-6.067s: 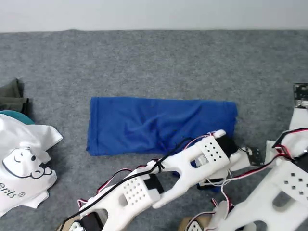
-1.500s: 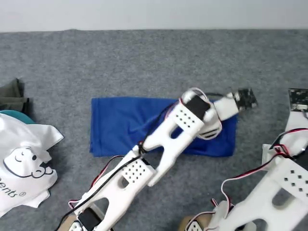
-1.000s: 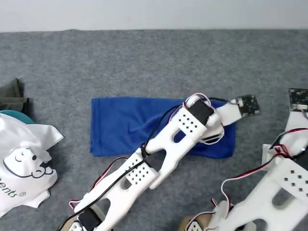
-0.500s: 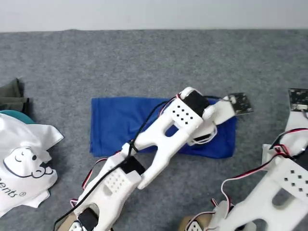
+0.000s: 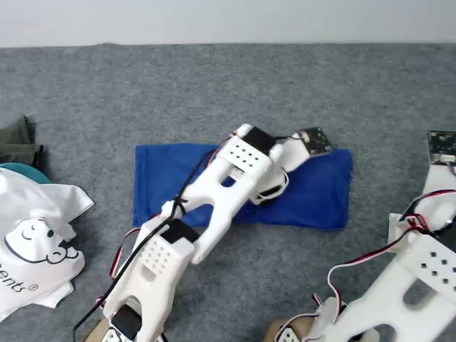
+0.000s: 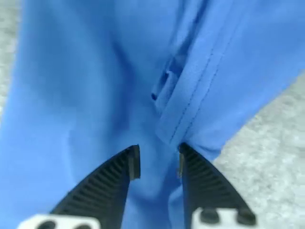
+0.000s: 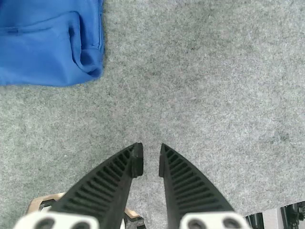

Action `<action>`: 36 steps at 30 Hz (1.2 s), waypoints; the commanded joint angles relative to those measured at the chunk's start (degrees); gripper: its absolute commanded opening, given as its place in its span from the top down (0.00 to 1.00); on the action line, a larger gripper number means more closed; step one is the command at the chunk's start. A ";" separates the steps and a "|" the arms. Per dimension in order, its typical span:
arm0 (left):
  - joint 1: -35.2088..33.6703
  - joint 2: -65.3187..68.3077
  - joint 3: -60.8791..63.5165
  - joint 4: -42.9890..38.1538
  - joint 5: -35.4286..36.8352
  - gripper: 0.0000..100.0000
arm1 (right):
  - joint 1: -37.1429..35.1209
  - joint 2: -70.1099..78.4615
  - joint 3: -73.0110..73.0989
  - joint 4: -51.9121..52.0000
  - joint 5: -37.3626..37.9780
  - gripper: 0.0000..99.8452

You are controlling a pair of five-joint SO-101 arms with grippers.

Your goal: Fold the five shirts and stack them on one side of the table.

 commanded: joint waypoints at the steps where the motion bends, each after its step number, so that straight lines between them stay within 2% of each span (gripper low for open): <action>1: -0.35 -3.78 0.31 -2.02 -0.62 0.87 | 0.31 -1.36 -0.18 1.98 -0.18 0.93; 10: -0.18 3.52 -0.22 -0.09 -0.62 0.87 | 0.57 -1.36 -0.18 1.98 -0.09 0.93; 20: 2.11 -2.90 -9.27 11.60 -0.18 0.87 | 0.57 -1.36 -0.18 2.07 -0.09 0.93; 32: -1.67 -6.59 -10.51 13.89 1.14 0.88 | 0.22 -1.36 -0.44 2.07 -0.26 0.93; 36: -4.04 -13.71 -9.98 13.98 6.51 0.93 | -6.37 -1.01 0.26 2.07 -0.62 0.93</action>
